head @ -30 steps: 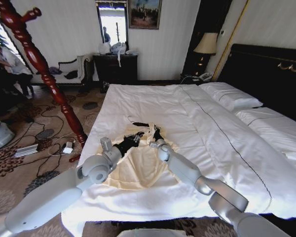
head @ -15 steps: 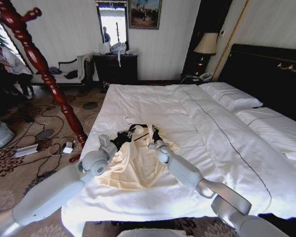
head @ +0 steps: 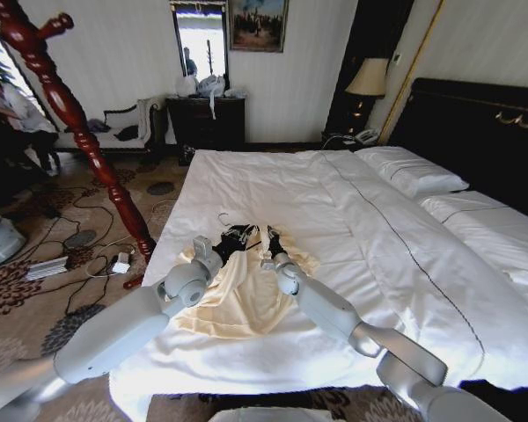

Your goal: Pick up the clothes from the bed and hang them on the clothes hanger.

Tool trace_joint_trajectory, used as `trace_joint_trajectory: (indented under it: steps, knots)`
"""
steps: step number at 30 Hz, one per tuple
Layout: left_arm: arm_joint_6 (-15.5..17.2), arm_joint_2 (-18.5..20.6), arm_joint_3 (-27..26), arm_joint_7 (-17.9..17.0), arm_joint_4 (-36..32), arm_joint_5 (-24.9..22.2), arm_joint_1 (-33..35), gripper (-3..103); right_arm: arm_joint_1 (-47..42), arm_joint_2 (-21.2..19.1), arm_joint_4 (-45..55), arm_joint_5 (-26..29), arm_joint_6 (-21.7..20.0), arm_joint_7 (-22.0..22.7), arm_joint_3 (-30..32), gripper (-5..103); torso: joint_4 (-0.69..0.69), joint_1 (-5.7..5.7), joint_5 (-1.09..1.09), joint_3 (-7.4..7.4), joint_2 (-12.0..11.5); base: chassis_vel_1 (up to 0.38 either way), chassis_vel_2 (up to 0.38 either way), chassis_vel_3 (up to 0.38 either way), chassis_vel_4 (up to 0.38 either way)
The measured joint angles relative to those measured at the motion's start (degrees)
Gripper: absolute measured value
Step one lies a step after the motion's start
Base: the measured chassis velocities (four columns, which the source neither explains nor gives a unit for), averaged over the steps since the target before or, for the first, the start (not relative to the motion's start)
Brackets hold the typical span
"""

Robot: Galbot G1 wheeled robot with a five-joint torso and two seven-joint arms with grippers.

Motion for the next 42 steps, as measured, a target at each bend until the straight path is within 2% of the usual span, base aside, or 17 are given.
trace_joint_trajectory:
  steps: [4,6,7,10,12,15,16,18,23,25,29,31,33,35,36,39,42]
  knots:
    - [0.75,1.47,-0.89,1.44,-1.01,-0.87,0.87,44,-0.08,-0.07,0.56,0.54,0.66,0.00,0.15,19,0.00,0.00,0.00,0.00,0.00,0.000,0.000,0.000,0.000]
    - [0.98,2.78,-1.76,3.78,-1.87,-1.26,1.46,54,-0.08,0.01,0.72,1.15,0.94,0.00,0.29,19,0.00,0.00,0.00,0.00,0.00,0.000,0.000,0.000,0.000]
    - [0.98,2.78,-1.76,3.78,-1.87,-1.26,1.46,54,-0.08,0.01,0.72,1.15,0.94,0.00,0.29,19,0.00,0.00,0.00,0.00,0.00,0.000,0.000,0.000,0.000]
    - [1.00,4.73,-2.01,7.45,-3.31,-1.05,1.72,72,-0.07,0.03,0.74,1.64,1.53,0.00,0.31,19,0.00,0.00,0.00,0.00,0.00,0.000,0.000,0.000,0.000]
    - [0.86,5.34,-2.00,8.59,-3.73,-0.87,1.85,72,-0.10,0.02,0.75,1.69,1.82,0.00,0.31,19,0.00,0.00,0.00,0.00,0.00,0.000,0.000,0.000,0.000]
    - [-0.18,7.43,-1.99,11.85,-5.02,-4.42,3.42,88,-0.41,0.01,0.86,1.86,2.77,0.10,0.48,19,-0.01,0.00,-0.01,0.00,0.00,0.000,0.000,0.000,0.000]
    - [-0.18,7.43,-1.99,11.85,-5.02,-4.42,3.42,88,-0.41,0.01,0.86,1.86,2.77,0.10,0.48,19,-0.01,0.00,-0.01,0.00,0.00,0.000,0.000,0.000,0.000]
    - [-0.48,8.36,-2.60,12.58,-5.60,-4.99,4.39,97,-0.51,-0.04,1.09,1.79,3.20,0.16,0.72,19,0.00,0.00,0.00,0.00,0.00,0.000,0.000,0.000,0.000]
    - [0.20,9.93,-6.03,12.22,-8.79,-9.73,5.66,100,-0.69,-0.51,1.23,1.49,3.80,0.42,1.19,19,0.00,0.00,0.00,0.00,0.00,0.000,0.000,0.000,0.000]
    - [0.21,10.02,-6.84,11.98,-9.17,-9.88,5.94,100,-0.72,-0.57,1.28,1.37,3.87,0.52,1.29,19,-0.01,0.00,0.01,0.00,0.00,0.000,0.000,0.000,0.000]
    - [0.24,9.64,-11.61,9.01,-9.73,-10.46,8.32,100,-0.92,-0.88,1.88,0.79,4.01,1.01,1.74,19,-0.02,0.00,0.00,0.00,0.00,0.000,0.000,0.000,0.000]
    - [0.56,9.06,-16.13,4.88,-9.62,-12.26,10.85,100,-1.06,-1.32,2.42,0.61,4.03,1.40,2.04,19,0.01,0.00,0.00,0.00,0.00,0.000,0.000,0.000,0.000]
    - [1.41,8.97,-18.66,-0.03,-9.01,-13.72,12.42,100,-1.17,-1.75,2.79,0.60,4.03,1.70,2.23,19,0.00,0.00,-0.01,0.00,0.00,0.000,0.000,0.000,0.000]
    - [5.51,9.25,-22.15,-8.97,-7.58,-17.61,14.89,100,-1.33,-2.30,3.18,0.62,4.03,2.09,2.41,19,-0.01,0.00,0.00,0.00,0.00,0.000,0.000,0.000,0.000]
    - [5.51,9.25,-22.15,-8.97,-7.58,-17.61,14.89,100,-1.33,-2.30,3.18,0.62,4.03,2.09,2.41,19,-0.01,0.00,0.00,0.00,0.00,0.000,0.000,0.000,0.000]
    - [6.84,9.21,-23.33,-13.60,-6.79,-20.84,17.23,100,-1.37,-2.50,3.54,0.62,4.03,2.26,2.45,19,0.01,0.00,-0.01,0.00,0.00,0.000,0.000,0.000,0.000]
    - [7.06,8.77,-23.28,-14.27,-6.79,-22.04,17.87,100,-1.37,-2.50,3.75,0.62,4.02,2.34,2.46,19,0.01,0.00,0.00,0.00,0.00,0.000,0.000,0.000,0.000]
